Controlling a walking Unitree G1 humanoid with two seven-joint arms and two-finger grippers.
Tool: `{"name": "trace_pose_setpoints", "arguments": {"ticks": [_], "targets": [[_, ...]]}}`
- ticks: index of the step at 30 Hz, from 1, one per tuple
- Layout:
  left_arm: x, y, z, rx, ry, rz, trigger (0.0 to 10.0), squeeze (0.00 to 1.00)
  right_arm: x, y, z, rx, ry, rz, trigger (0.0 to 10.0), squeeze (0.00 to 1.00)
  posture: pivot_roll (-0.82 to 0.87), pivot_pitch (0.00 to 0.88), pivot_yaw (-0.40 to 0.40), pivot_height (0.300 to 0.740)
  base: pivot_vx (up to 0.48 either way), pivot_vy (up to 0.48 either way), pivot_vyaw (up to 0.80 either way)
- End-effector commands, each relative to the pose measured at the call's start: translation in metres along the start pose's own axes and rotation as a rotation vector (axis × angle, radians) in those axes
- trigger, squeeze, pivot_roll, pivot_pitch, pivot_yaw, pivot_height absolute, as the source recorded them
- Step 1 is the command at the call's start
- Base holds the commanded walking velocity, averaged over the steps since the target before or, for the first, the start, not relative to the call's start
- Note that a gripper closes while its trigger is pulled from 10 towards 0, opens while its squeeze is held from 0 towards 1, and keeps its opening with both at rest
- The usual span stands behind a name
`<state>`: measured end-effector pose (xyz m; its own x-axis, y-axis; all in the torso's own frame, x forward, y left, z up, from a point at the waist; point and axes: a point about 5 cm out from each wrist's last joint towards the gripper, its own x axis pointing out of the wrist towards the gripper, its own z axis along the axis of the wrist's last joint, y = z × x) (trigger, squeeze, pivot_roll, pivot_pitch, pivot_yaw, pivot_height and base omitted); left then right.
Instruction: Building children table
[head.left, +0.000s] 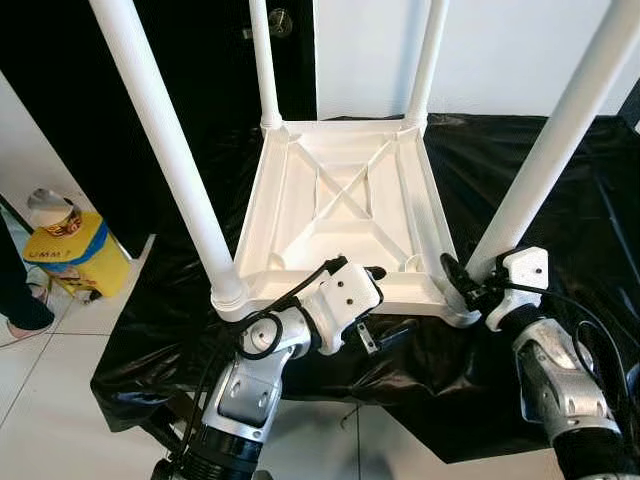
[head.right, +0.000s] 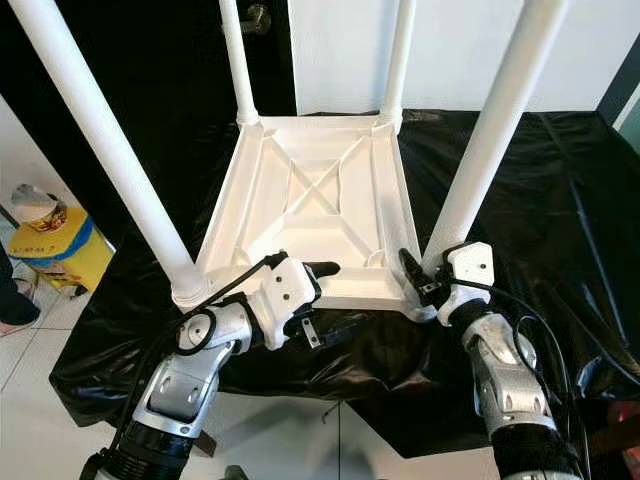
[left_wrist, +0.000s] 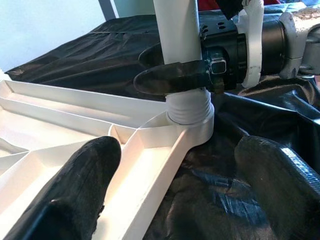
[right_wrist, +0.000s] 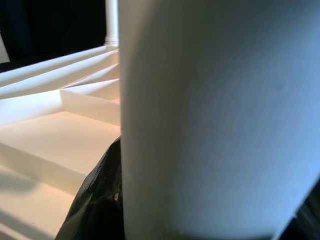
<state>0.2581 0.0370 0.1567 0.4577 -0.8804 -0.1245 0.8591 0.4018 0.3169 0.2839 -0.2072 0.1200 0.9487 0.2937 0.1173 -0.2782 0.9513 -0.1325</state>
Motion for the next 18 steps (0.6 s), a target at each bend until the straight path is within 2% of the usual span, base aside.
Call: {"name": "trace_pose_setpoints", "arguments": {"ticks": [1,4,5,6,7,8,9,10,11,12,14,17,18], "targets": [[0.001,0.001,-0.005,-0.012,0.014,0.087,10.0,0.00,-0.008,0.005,-0.016,0.017,0.087,-0.014,10.0,0.00,-0.09,0.000,-0.003,0.740,0.000,0.000,0.00],[0.002,-0.001,-0.007,-0.034,0.011,0.079,10.0,0.00,-0.013,0.012,-0.020,0.030,0.098,-0.123,10.0,0.00,-0.11,0.000,0.002,0.740,0.000,0.000,0.00],[0.002,-0.001,-0.007,-0.034,0.011,0.079,10.0,0.00,-0.013,0.012,-0.020,0.030,0.098,-0.123,10.0,0.00,-0.11,0.000,0.002,0.740,0.000,0.000,0.00],[0.002,-0.003,-0.006,-0.038,0.009,0.073,10.0,0.00,-0.017,0.013,-0.020,0.038,0.102,-0.194,10.0,0.00,-0.11,0.000,0.002,0.740,0.000,0.000,0.00],[0.002,-0.003,-0.006,-0.038,0.009,0.073,10.0,0.00,-0.017,0.013,-0.020,0.038,0.102,-0.194,10.0,0.00,-0.11,0.000,0.002,0.740,0.000,0.000,0.00],[0.003,-0.003,-0.007,-0.036,0.010,0.065,10.0,0.00,-0.020,0.014,-0.020,0.046,0.108,-0.277,10.0,0.00,-0.11,0.000,0.002,0.740,0.000,0.000,0.00],[0.003,-0.003,-0.007,-0.036,0.010,0.065,10.0,0.00,-0.020,0.014,-0.020,0.046,0.108,-0.277,10.0,0.00,-0.11,0.000,0.002,0.740,0.000,0.000,0.00],[0.003,-0.002,-0.006,-0.033,0.011,0.060,10.0,0.00,-0.024,0.015,-0.021,0.059,0.125,-0.351,10.0,0.00,-0.11,0.000,0.000,0.740,0.000,0.000,0.00],[0.003,-0.002,-0.006,-0.033,0.011,0.060,10.0,0.00,-0.024,0.015,-0.021,0.059,0.125,-0.351,10.0,0.00,-0.11,0.000,0.000,0.740,0.000,0.000,0.00],[0.003,-0.001,-0.006,-0.032,0.012,0.057,10.0,0.00,-0.026,0.017,-0.021,0.070,0.139,-0.402,10.0,0.00,-0.11,0.000,0.000,0.740,0.000,0.000,0.00],[0.003,-0.001,-0.006,-0.032,0.012,0.057,10.0,0.00,-0.026,0.017,-0.021,0.070,0.139,-0.402,10.0,0.00,-0.11,0.000,0.000,0.740,0.000,0.000,0.00],[0.000,0.000,-0.008,-0.034,0.018,0.061,10.0,0.00,-0.031,0.027,-0.026,0.082,0.179,-0.503,10.0,0.00,-0.10,0.000,-0.001,0.740,0.000,0.000,0.00],[0.000,0.000,-0.008,-0.034,0.018,0.061,10.0,0.00,-0.031,0.027,-0.026,0.082,0.179,-0.503,10.0,0.00,-0.10,0.000,-0.001,0.740,0.000,0.000,0.00]]}}
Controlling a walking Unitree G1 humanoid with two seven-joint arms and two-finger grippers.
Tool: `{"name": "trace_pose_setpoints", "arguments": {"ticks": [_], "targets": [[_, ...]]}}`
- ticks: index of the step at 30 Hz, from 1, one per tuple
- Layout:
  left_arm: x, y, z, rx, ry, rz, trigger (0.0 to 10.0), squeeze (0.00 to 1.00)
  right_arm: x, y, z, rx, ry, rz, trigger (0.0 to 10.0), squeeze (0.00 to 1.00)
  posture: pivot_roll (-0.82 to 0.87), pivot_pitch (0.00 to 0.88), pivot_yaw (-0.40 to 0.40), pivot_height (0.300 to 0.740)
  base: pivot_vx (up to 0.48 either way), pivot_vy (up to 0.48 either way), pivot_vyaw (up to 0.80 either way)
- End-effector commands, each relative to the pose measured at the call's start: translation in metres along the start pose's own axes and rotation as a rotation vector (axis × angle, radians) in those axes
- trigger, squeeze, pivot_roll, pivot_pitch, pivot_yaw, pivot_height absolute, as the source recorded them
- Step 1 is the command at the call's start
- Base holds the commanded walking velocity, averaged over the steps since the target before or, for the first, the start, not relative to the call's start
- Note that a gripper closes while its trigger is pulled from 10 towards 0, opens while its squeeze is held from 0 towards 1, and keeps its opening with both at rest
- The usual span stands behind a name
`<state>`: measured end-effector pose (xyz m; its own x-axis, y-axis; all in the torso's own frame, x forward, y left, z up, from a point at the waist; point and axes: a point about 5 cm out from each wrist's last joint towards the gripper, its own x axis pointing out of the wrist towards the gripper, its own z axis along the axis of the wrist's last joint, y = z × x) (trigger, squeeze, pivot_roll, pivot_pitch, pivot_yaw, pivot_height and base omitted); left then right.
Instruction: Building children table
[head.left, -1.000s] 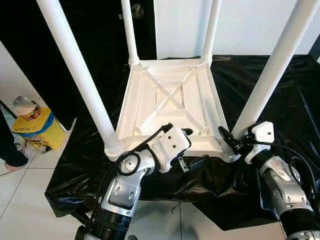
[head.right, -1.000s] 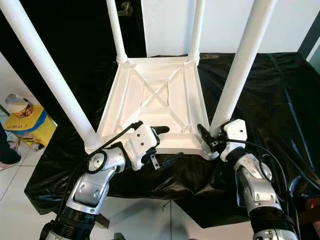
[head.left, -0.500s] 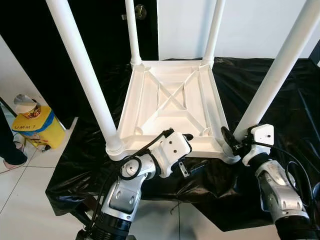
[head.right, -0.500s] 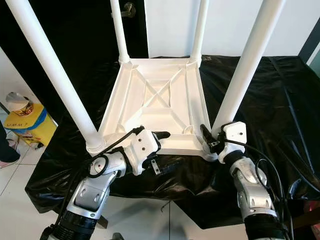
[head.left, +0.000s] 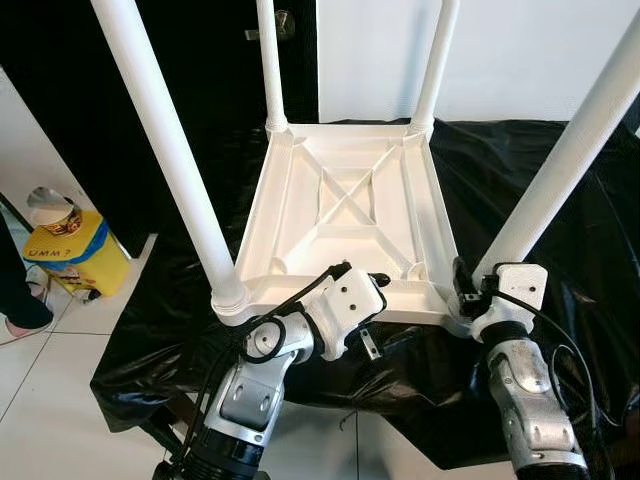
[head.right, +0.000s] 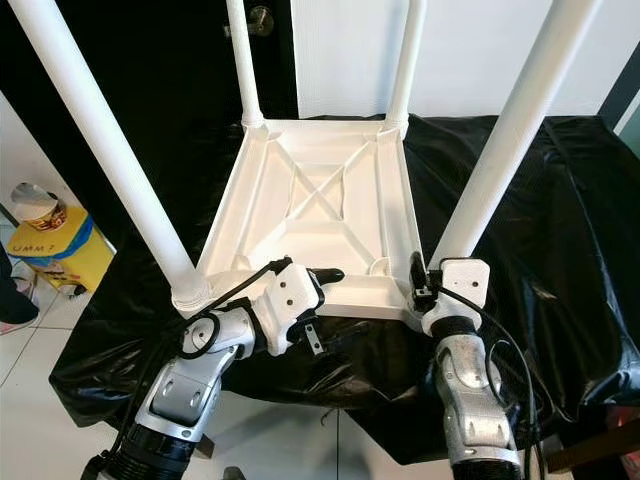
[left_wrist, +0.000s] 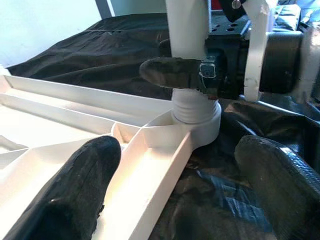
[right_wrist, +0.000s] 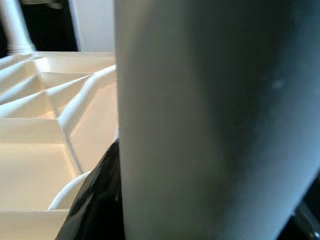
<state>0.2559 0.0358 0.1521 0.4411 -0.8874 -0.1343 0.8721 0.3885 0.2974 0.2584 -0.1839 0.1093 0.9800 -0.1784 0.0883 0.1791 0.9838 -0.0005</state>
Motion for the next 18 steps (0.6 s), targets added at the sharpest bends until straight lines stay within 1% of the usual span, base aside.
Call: {"name": "trace_pose_setpoints", "arguments": {"ticks": [1,2,3,8,12,15,17,18], "targets": [[-0.002,0.004,-0.005,-0.020,0.018,0.085,10.0,0.00,-0.012,-0.006,-0.024,-0.018,0.132,-0.065,10.0,0.00,-0.10,0.000,0.002,0.740,0.000,0.000,0.00],[-0.002,0.004,-0.005,-0.020,0.018,0.085,10.0,0.00,-0.012,-0.006,-0.024,-0.018,0.132,-0.065,10.0,0.00,-0.10,0.000,0.002,0.740,0.000,0.000,0.00],[-0.003,0.003,-0.005,-0.023,0.020,0.087,10.0,0.00,-0.015,-0.002,-0.025,-0.014,0.146,-0.085,10.0,0.00,-0.10,0.000,0.003,0.740,0.000,0.000,0.00],[-0.003,0.005,-0.005,-0.021,0.017,0.084,10.0,0.00,-0.018,0.005,-0.026,-0.014,0.155,-0.083,10.0,0.00,-0.11,0.000,0.015,0.740,0.000,0.000,0.00],[-0.002,0.007,-0.004,-0.016,0.014,0.078,10.0,0.00,-0.019,0.006,-0.022,-0.016,0.148,-0.080,10.0,0.00,-0.12,0.000,0.020,0.740,0.000,0.000,0.00],[-0.002,0.013,0.001,-0.033,-0.009,0.088,10.0,0.00,-0.017,0.004,-0.013,-0.018,0.106,-0.036,10.0,0.00,-0.13,0.011,0.013,0.740,0.000,0.000,0.00],[-0.002,0.013,0.001,-0.033,-0.009,0.088,10.0,0.00,-0.017,0.004,-0.013,-0.018,0.106,-0.036,10.0,0.00,-0.13,0.011,0.013,0.740,0.000,0.000,0.00],[-0.002,0.014,0.001,-0.038,-0.011,0.092,10.0,0.00,-0.015,0.003,-0.010,-0.018,0.091,-0.010,10.0,1.00,-0.12,0.021,0.007,0.740,0.000,0.000,0.00]]}}
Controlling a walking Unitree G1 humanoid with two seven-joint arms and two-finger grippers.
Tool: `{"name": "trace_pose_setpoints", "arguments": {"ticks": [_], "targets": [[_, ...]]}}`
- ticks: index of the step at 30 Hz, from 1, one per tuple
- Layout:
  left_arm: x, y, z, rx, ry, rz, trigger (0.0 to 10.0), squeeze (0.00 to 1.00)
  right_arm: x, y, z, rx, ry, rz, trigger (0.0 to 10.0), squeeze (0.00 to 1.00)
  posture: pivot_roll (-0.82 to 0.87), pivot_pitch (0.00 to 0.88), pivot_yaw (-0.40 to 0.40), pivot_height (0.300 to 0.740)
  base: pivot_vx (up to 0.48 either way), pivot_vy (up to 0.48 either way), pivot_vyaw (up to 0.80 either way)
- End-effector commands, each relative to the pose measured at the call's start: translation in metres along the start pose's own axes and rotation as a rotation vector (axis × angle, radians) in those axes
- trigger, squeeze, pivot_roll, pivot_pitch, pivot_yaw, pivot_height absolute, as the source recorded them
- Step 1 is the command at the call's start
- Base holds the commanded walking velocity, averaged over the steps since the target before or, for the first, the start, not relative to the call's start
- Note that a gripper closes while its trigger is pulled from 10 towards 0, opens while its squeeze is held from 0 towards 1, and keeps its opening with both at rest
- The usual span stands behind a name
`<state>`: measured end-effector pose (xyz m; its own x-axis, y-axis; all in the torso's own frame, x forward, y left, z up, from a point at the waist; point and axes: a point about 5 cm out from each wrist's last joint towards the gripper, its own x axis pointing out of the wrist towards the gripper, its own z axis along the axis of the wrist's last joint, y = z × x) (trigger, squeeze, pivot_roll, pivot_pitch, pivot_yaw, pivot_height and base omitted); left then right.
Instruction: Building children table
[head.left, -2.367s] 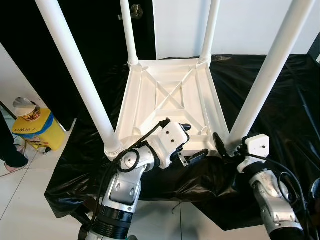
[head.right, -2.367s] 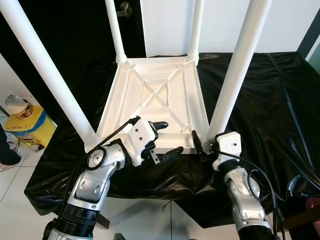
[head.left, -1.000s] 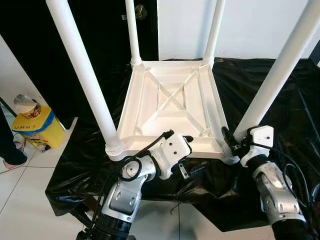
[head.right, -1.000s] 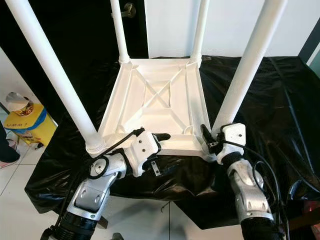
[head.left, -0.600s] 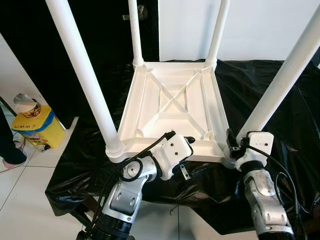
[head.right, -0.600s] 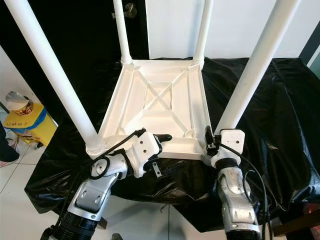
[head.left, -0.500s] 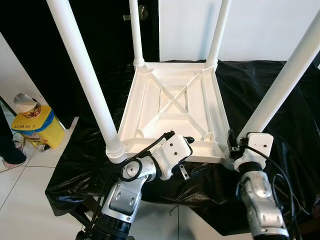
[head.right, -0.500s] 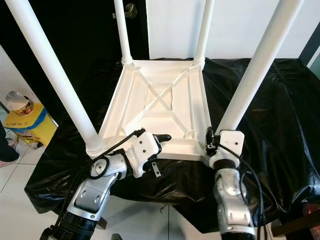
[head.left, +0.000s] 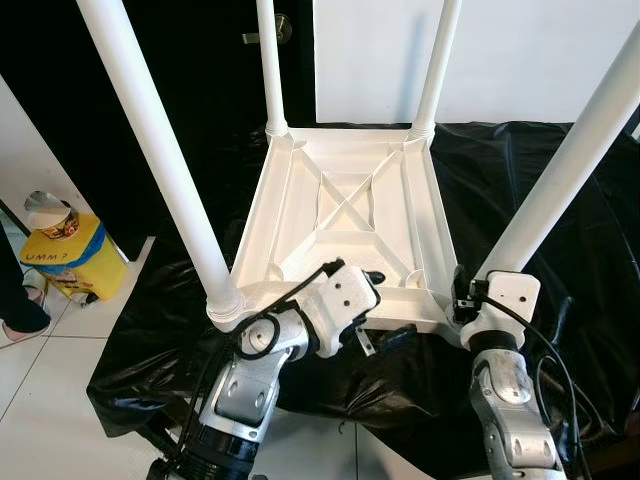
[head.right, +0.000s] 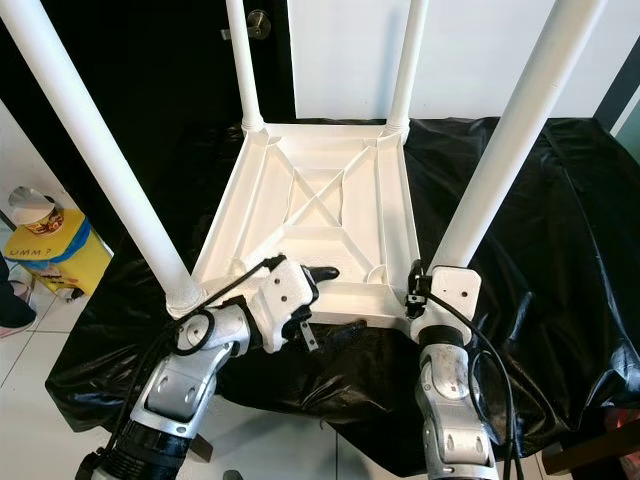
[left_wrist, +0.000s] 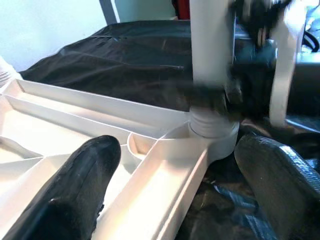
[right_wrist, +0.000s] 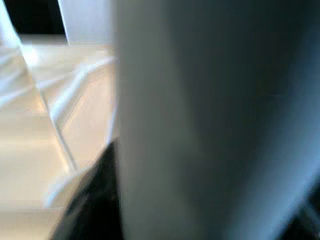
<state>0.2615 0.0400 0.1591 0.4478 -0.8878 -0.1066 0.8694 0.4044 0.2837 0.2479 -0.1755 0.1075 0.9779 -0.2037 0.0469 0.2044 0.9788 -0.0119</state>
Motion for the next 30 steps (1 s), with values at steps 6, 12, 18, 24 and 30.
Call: {"name": "trace_pose_setpoints", "arguments": {"ticks": [6,12,18,24,30], "targets": [[-0.002,0.002,-0.002,-0.038,0.012,0.100,10.0,0.00,0.000,-0.022,0.000,-0.024,0.011,0.167,10.0,1.00,-0.09,0.047,-0.012,0.740,0.000,0.000,0.00],[-0.005,-0.002,0.000,-0.052,0.007,0.112,10.0,0.00,0.002,-0.037,0.010,-0.032,-0.014,0.349,10.0,0.00,-0.08,0.081,-0.034,0.740,0.000,0.000,0.00],[-0.009,-0.007,0.002,-0.062,0.004,0.104,10.0,0.00,0.010,-0.046,0.017,-0.062,-0.010,0.485,10.0,0.00,-0.07,0.116,-0.050,0.740,0.000,0.000,0.00],[-0.011,-0.016,0.004,-0.077,0.001,0.099,10.0,0.00,0.028,-0.044,0.024,-0.121,0.005,0.679,10.0,0.00,-0.05,0.124,-0.073,0.740,0.000,0.000,0.00],[-0.009,-0.014,0.007,-0.087,-0.003,0.116,10.0,0.00,0.039,-0.033,0.022,-0.128,0.019,0.771,2.3,0.00,-0.03,0.124,-0.070,0.740,0.000,0.000,0.00]]}}
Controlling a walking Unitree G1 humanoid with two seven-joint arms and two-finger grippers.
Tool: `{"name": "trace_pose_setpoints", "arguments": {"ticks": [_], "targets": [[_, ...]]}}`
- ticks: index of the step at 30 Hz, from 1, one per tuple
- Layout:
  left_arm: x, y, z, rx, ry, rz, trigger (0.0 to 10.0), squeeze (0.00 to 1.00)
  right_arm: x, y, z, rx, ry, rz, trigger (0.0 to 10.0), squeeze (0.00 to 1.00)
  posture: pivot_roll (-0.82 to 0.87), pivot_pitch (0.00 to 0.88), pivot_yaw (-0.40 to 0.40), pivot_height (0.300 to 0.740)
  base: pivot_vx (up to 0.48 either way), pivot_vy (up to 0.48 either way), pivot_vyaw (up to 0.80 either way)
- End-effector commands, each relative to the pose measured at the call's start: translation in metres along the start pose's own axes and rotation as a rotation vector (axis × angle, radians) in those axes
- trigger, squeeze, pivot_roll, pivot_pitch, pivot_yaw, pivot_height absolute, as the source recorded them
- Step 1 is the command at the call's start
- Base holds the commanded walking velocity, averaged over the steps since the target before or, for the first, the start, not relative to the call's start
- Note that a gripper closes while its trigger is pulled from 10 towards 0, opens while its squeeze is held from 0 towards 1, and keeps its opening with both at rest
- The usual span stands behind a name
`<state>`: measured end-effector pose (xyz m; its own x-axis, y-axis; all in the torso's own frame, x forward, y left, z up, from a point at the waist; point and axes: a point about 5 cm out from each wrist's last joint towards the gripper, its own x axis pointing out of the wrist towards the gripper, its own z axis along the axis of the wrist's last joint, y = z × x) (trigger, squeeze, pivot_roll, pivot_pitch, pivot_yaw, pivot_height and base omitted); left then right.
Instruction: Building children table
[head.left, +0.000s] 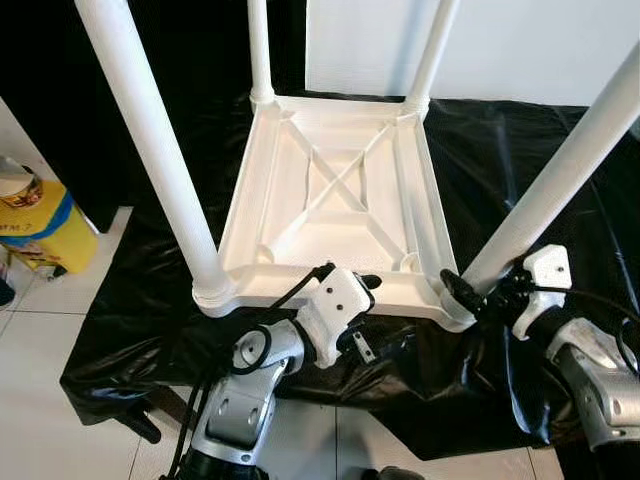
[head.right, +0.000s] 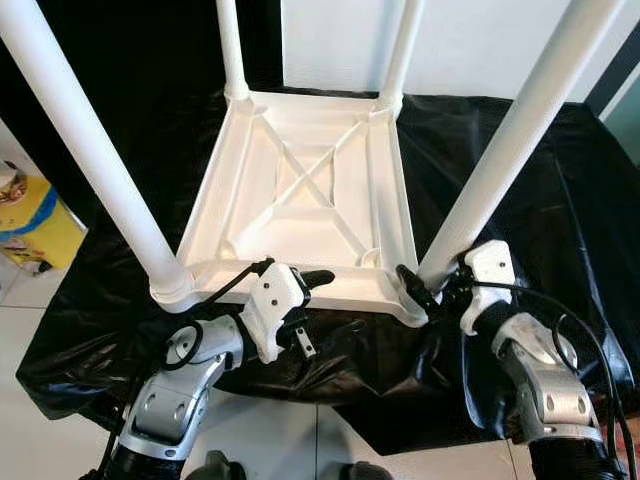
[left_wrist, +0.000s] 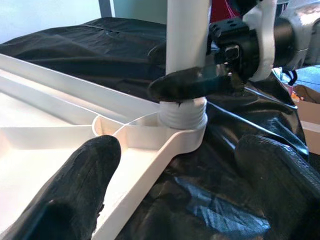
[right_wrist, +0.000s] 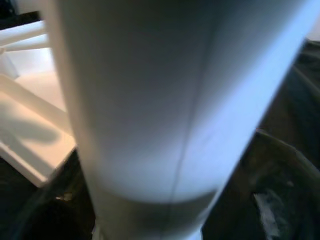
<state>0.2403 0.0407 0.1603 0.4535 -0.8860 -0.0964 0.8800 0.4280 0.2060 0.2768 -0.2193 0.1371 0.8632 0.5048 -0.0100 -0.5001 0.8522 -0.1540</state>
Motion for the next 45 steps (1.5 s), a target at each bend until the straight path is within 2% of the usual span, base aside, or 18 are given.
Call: {"name": "trace_pose_setpoints", "arguments": {"ticks": [1,2,10,11,12,13,22,23,28,29,31,33,35,40,43,45], "targets": [[0.002,0.004,0.003,-0.005,-0.001,0.110,10.0,0.00,0.006,0.004,-0.005,0.004,0.023,0.050,2.3,0.00,-0.03,0.124,-0.070,0.740,0.000,0.000,0.00],[0.002,0.004,0.004,-0.002,-0.001,0.108,10.0,0.00,0.007,0.003,-0.005,0.004,0.023,0.060,0.0,0.00,-0.02,0.125,-0.067,0.740,0.000,0.000,0.00],[-0.001,0.009,0.004,0.010,0.014,0.116,10.0,0.00,0.007,0.004,-0.013,0.016,0.034,0.088,0.0,0.00,-0.03,0.112,-0.066,0.740,0.000,0.000,0.00],[0.000,0.009,0.004,0.006,0.009,0.117,10.0,0.00,0.006,0.006,-0.015,0.023,0.039,0.086,3.3,0.00,-0.04,0.108,-0.066,0.740,0.000,0.000,0.00],[0.000,0.009,0.004,0.006,0.009,0.117,10.0,0.00,0.006,0.006,-0.015,0.023,0.039,0.086,3.3,0.00,-0.04,0.108,-0.066,0.740,0.000,0.000,0.00],[0.001,0.009,0.005,0.005,0.005,0.116,10.0,0.00,0.005,0.007,-0.016,0.028,0.041,0.079,10.0,0.00,-0.04,0.100,-0.063,0.740,0.000,0.000,0.00],[0.005,0.010,0.008,-0.002,-0.017,0.106,10.0,0.00,0.004,0.008,-0.016,0.013,0.019,-0.005,10.0,0.00,-0.08,0.098,-0.053,0.740,0.000,0.000,0.00],[0.007,0.009,0.008,-0.008,-0.022,0.094,10.0,0.00,0.004,0.009,-0.014,0.021,0.005,-0.065,10.0,0.00,-0.08,0.093,-0.051,0.740,0.000,0.000,0.00],[0.008,0.009,0.009,-0.010,-0.025,0.089,10.0,0.00,0.003,0.010,-0.013,0.026,-0.001,-0.088,10.0,0.00,-0.08,0.093,-0.051,0.740,0.000,0.000,0.00],[0.009,0.007,0.009,-0.012,-0.030,0.078,10.0,0.00,0.004,0.014,-0.013,0.056,-0.016,-0.150,10.0,0.00,-0.10,0.084,-0.043,0.740,0.000,0.000,0.00],[0.009,0.007,0.009,-0.012,-0.030,0.078,10.0,0.00,0.004,0.014,-0.013,0.056,-0.016,-0.150,10.0,0.00,-0.10,0.084,-0.043,0.740,0.000,0.000,0.00],[0.010,0.007,0.008,-0.015,-0.029,0.073,10.0,0.00,0.006,0.028,-0.015,0.098,-0.019,-0.268,10.0,0.00,-0.09,0.074,-0.037,0.740,0.000,0.000,0.00],[0.010,0.008,0.008,-0.015,-0.028,0.075,10.0,0.00,0.007,0.033,-0.016,0.113,-0.018,-0.311,10.0,0.00,-0.09,0.074,-0.037,0.740,0.000,0.000,0.00],[0.010,0.007,0.008,-0.019,-0.030,0.068,10.0,0.00,0.006,0.041,-0.019,0.139,-0.004,-0.410,10.0,0.00,-0.09,0.068,-0.034,0.740,0.000,0.000,0.00],[0.010,0.008,0.006,-0.019,-0.025,0.062,10.0,0.00,0.004,0.048,-0.027,0.158,0.038,-0.517,10.0,0.00,-0.09,0.064,-0.029,0.740,0.000,0.000,0.00],[0.010,0.008,0.007,-0.022,-0.033,0.058,10.0,0.00,0.004,0.050,-0.028,0.162,0.047,-0.535,10.0,0.00,-0.09,0.064,-0.029,0.740,0.000,0.000,0.00]]}}
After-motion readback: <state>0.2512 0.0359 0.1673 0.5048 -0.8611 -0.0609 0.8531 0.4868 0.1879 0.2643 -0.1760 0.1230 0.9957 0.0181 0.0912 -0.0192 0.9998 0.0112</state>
